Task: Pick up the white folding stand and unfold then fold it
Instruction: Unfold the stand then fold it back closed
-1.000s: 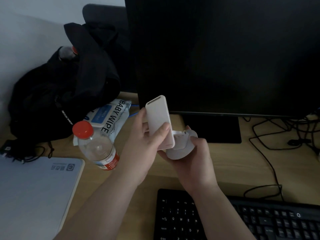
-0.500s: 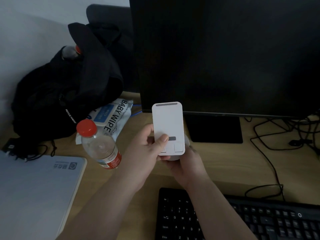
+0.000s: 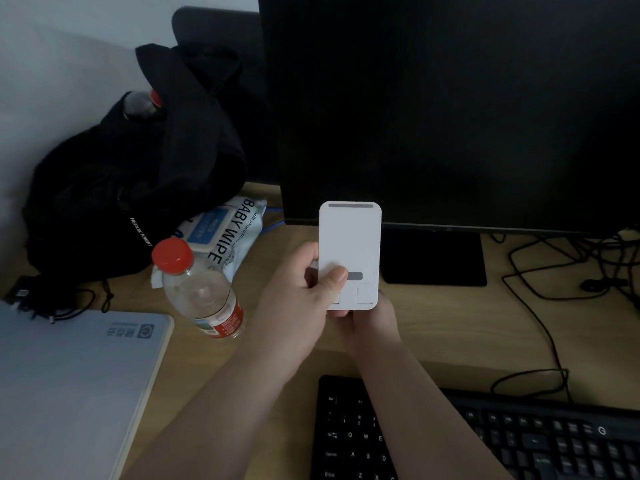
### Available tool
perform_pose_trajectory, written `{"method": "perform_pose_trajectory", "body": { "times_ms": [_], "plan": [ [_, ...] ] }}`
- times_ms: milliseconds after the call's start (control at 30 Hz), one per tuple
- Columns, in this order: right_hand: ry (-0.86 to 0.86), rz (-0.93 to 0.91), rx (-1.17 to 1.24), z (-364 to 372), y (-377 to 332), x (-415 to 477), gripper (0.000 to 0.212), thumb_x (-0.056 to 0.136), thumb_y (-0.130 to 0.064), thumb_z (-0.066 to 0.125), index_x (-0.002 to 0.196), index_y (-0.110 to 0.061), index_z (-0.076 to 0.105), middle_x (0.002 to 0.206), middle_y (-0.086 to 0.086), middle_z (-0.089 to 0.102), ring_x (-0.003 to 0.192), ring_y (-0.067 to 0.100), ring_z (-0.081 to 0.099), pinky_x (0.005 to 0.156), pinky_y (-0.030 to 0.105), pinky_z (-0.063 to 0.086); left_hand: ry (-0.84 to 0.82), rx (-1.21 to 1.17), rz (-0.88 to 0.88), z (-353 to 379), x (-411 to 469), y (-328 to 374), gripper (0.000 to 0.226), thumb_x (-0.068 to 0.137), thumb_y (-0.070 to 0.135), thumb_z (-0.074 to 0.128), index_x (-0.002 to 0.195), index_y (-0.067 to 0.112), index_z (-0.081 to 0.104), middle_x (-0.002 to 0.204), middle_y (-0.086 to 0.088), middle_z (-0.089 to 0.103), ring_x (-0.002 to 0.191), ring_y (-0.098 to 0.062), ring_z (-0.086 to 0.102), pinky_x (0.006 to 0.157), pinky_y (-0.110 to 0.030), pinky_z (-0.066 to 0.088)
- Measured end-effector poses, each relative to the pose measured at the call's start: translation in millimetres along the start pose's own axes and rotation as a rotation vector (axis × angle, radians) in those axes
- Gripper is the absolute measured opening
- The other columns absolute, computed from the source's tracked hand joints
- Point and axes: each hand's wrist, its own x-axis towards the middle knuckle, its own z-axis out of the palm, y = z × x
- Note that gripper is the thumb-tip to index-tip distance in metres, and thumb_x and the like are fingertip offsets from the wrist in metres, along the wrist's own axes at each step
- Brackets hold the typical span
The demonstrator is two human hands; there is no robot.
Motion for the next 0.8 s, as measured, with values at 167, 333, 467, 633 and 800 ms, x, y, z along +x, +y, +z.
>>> {"method": "perform_pose_trajectory", "body": {
  "times_ms": [167, 333, 467, 633, 800],
  "plan": [
    [0.088, 0.052, -0.105, -0.6, -2.4, 8.0, 0.025, 0.099, 0.004, 0.047, 0.103, 0.000, 0.072, 0.079, 0.017, 0.079, 0.059, 0.029, 0.075, 0.048, 0.033, 0.059, -0.073, -0.006, -0.053, -5.7, 5.8, -9.7, 0.039, 0.099, 0.005, 0.067, 0.125, 0.033, 0.067, 0.107, 0.011, 0.082, 0.087, -0.010, 0.081, 0.076, -0.029, 0.064],
    [0.138, -0.040, -0.444, -10.8, -6.3, 13.2, 0.027, 0.098, 0.002, 0.056, 0.123, 0.002, 0.065, 0.106, 0.024, 0.076, 0.090, 0.040, 0.073, 0.078, 0.052, 0.061, -0.085, 0.059, -0.068, -12.8, 12.1, -19.3, 0.039, 0.100, 0.009, 0.067, 0.128, 0.035, 0.064, 0.107, 0.013, 0.082, 0.082, -0.010, 0.081, 0.067, -0.016, 0.058],
    [0.165, 0.011, -0.815, -14.8, -22.9, 9.5, 0.051, 0.088, -0.033, 0.063, 0.131, -0.007, 0.064, 0.119, 0.015, 0.074, 0.108, 0.033, 0.070, 0.096, 0.056, 0.056, -0.070, 0.109, -0.100, -15.7, 17.8, -25.3, 0.039, 0.098, 0.015, 0.068, 0.122, 0.047, 0.064, 0.109, 0.010, 0.081, 0.087, -0.011, 0.080, 0.081, -0.036, 0.059],
    [0.218, -0.306, -0.904, -18.0, -36.1, 1.0, 0.016, 0.087, -0.031, 0.057, 0.093, -0.034, 0.072, 0.096, -0.013, 0.075, 0.088, 0.002, 0.067, 0.066, 0.020, 0.052, -0.052, 0.125, -0.182, -13.2, 27.1, -34.8, 0.047, 0.096, 0.017, 0.071, 0.108, 0.062, 0.062, 0.109, 0.011, 0.078, 0.099, -0.012, 0.076, 0.092, -0.048, 0.062],
    [0.072, -0.321, -0.802, -20.7, -31.5, 3.3, 0.026, 0.092, -0.009, 0.059, 0.086, -0.024, 0.079, 0.086, -0.009, 0.081, 0.082, 0.004, 0.075, 0.070, 0.022, 0.058, -0.050, 0.109, -0.203, -12.6, 31.8, -43.2, 0.042, 0.096, 0.014, 0.070, 0.127, 0.042, 0.064, 0.113, 0.004, 0.078, 0.103, -0.016, 0.076, 0.094, -0.050, 0.061]
  ]
}}
